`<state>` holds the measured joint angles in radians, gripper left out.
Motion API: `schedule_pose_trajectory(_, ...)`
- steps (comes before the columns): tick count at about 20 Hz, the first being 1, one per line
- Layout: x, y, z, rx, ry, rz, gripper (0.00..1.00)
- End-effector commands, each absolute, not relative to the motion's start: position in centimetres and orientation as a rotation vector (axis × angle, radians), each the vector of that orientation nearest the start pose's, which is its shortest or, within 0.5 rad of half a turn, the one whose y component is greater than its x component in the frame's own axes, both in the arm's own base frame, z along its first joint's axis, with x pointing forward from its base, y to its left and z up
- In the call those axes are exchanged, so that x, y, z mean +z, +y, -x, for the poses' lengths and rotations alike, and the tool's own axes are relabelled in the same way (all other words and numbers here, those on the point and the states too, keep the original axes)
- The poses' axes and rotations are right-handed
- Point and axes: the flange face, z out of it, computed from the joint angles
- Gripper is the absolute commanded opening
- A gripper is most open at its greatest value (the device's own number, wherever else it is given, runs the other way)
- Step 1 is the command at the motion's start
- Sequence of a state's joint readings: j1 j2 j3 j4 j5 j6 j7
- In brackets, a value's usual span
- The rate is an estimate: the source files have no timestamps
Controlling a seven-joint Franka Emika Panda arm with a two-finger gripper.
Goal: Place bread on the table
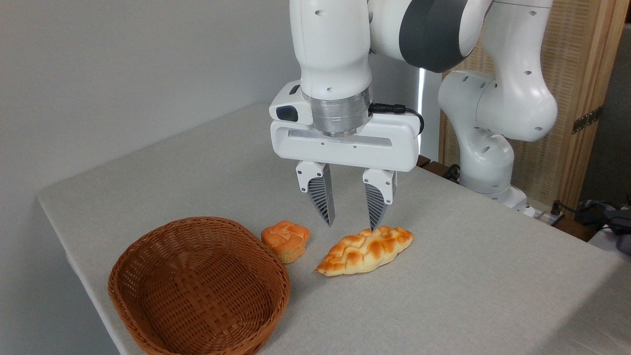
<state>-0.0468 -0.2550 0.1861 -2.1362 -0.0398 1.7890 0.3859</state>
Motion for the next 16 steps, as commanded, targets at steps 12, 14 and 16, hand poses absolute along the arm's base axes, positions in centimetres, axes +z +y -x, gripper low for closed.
schedule_pose_trajectory(12, 61.3, -0.9, -48.7, -0.148, 1.288, 2.897, 1.0)
schedule_pose_trajectory(14, 61.3, -4.0, -50.1, -0.083, 1.358, 2.867, 1.0)
schedule_pose_trajectory(16, 61.9, -5.6, -51.5, 0.0, 1.397, 2.857, 1.0)
